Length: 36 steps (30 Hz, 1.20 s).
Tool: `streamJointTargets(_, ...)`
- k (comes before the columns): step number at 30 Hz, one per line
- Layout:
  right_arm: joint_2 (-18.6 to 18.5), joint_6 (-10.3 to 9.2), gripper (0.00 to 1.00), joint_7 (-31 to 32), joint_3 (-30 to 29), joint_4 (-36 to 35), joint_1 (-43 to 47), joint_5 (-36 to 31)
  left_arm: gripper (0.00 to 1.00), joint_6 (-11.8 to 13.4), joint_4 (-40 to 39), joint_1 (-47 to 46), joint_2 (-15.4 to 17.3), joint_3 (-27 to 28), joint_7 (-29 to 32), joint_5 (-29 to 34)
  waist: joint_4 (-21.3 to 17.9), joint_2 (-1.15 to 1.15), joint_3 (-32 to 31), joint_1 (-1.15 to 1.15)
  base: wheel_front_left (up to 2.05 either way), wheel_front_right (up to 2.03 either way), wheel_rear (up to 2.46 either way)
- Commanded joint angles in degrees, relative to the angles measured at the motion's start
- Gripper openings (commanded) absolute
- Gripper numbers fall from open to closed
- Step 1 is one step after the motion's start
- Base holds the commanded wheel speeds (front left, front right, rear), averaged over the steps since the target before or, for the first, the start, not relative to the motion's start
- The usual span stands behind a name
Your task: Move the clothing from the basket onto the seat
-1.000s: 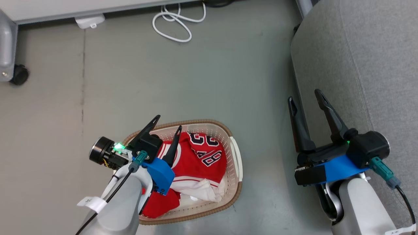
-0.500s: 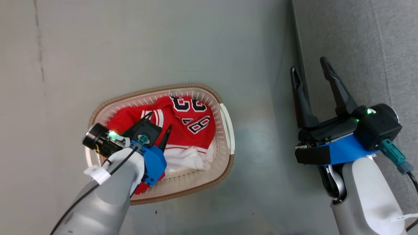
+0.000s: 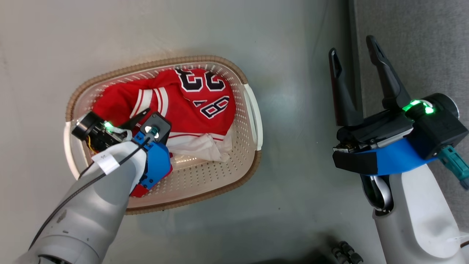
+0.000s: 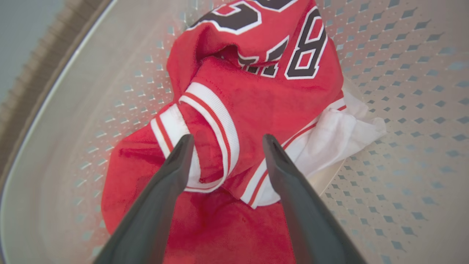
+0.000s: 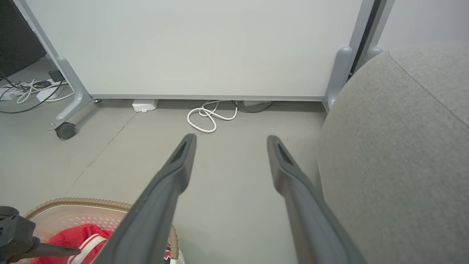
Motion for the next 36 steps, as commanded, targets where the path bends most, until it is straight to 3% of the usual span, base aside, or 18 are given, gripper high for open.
streamJointTargets(1, -0.2, 0.03, 1.00, -0.2, 0.0, -0.6, -1.0, -0.4, 1.00, 0.0, 0.1, -1.5, 0.3, -0.6, 0.4, -0.5, -0.4, 0.00, 1.9, -0.01, 0.00, 0.00, 0.00)
streamJointTargets(14, -0.2, 0.03, 1.00, -0.2, 0.3, -4.2, -0.8, -0.5, 1.00, 0.0, 0.9, -5.6, 1.6, -3.8, 2.9, -4.5, -1.5, 0.00, 7.3, -0.01, 0.00, 0.00, 0.00)
streamJointTargets(23, -0.2, 0.03, 1.00, -0.2, 0.2, -5.2, 0.0, -0.6, 1.00, 0.0, 1.0, -7.3, 0.6, -6.7, 2.7, -6.9, -1.6, 0.00, 9.0, -0.01, 0.00, 0.00, 0.00)
streamJointTargets(25, -0.2, 0.03, 1.00, -0.2, 0.4, -5.1, 0.0, -0.3, 0.25, 0.0, 1.0, -7.5, 0.7, -7.9, 2.9, -7.3, -1.8, 0.00, 9.0, -0.01, 0.00, 0.00, 0.00)
streamJointTargets(26, -0.2, 0.03, 1.00, -0.2, 0.5, -5.1, -0.1, -0.2, 0.00, 0.0, 1.0, -7.6, 0.8, -8.3, 2.7, -7.7, -1.9, 0.00, 9.0, -0.01, 0.00, 0.00, 0.00)
streamJointTargets(36, -0.2, 0.03, 1.00, -0.2, 0.5, -4.3, -0.8, 1.5, 0.00, 0.0, -1.0, -6.5, 0.5, -9.8, -0.6, -14.5, -1.9, 0.00, 7.4, -0.01, 0.00, 0.00, 0.00)
